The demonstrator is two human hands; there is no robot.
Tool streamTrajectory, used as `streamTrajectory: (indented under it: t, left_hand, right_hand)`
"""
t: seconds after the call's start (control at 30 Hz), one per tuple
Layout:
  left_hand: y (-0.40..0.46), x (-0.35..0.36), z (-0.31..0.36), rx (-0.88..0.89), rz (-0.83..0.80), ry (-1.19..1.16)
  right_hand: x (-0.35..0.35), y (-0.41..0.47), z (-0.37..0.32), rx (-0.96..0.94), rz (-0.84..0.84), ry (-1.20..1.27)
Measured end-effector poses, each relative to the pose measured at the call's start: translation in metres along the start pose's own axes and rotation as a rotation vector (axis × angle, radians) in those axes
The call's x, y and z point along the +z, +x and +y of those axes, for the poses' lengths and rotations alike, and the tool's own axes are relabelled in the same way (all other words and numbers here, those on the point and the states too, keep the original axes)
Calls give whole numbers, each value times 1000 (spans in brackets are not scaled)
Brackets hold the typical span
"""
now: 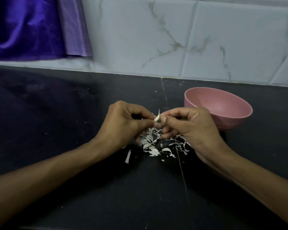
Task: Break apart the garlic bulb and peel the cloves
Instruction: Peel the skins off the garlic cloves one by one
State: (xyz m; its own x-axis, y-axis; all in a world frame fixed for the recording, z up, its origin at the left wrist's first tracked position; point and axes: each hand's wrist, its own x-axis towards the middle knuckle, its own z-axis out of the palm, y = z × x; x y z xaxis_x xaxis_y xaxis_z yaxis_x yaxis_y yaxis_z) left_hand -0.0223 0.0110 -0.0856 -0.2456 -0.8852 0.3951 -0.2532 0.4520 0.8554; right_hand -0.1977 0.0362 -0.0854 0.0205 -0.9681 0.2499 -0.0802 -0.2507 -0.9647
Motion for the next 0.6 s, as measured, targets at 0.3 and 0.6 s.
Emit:
streamTrajectory:
  t: [0.3, 0.6]
  left_hand:
    - [2, 0, 2, -114, -83, -245]
    - [0, -2, 1, -99, -68, -167]
  right_hand:
    - [-7, 1, -5, 24, -11, 37]
    - [-7, 1, -6, 140, -92, 150]
